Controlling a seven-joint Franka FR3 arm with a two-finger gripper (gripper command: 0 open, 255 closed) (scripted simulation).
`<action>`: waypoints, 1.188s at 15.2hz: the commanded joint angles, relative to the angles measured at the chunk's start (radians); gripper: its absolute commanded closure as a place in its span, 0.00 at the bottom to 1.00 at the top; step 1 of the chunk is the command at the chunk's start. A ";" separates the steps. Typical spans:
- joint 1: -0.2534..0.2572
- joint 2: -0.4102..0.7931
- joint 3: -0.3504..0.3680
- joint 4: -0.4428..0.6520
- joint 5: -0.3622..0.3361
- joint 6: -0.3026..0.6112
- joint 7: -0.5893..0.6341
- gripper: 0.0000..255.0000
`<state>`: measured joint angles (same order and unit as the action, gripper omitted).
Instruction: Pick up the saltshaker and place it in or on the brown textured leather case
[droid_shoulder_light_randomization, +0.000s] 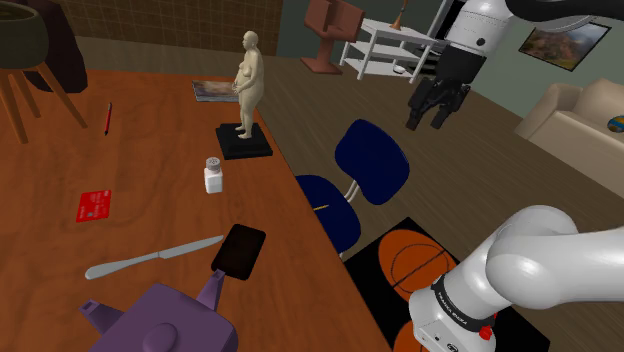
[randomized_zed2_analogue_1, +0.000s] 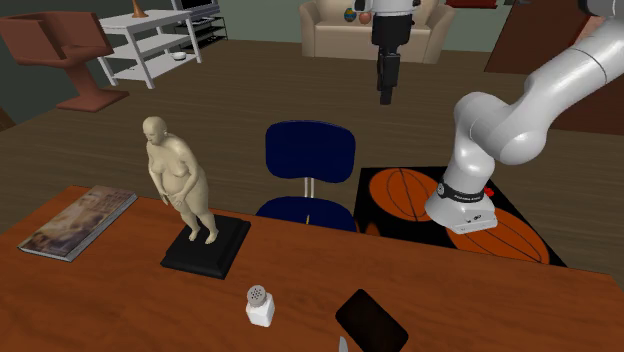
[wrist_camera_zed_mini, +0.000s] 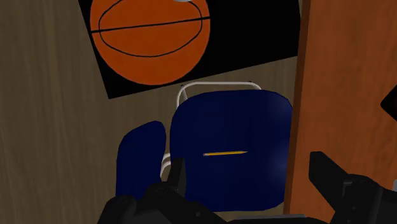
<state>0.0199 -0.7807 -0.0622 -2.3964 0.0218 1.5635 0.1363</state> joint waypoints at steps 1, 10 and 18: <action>0.000 0.000 0.000 0.000 0.000 0.000 0.000 0.00; 0.056 0.177 0.186 0.005 0.075 0.208 0.200 0.00; 0.078 0.416 0.341 0.105 0.062 0.369 0.388 0.00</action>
<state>0.0973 -0.3985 0.2614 -2.3041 0.0908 1.9091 0.5013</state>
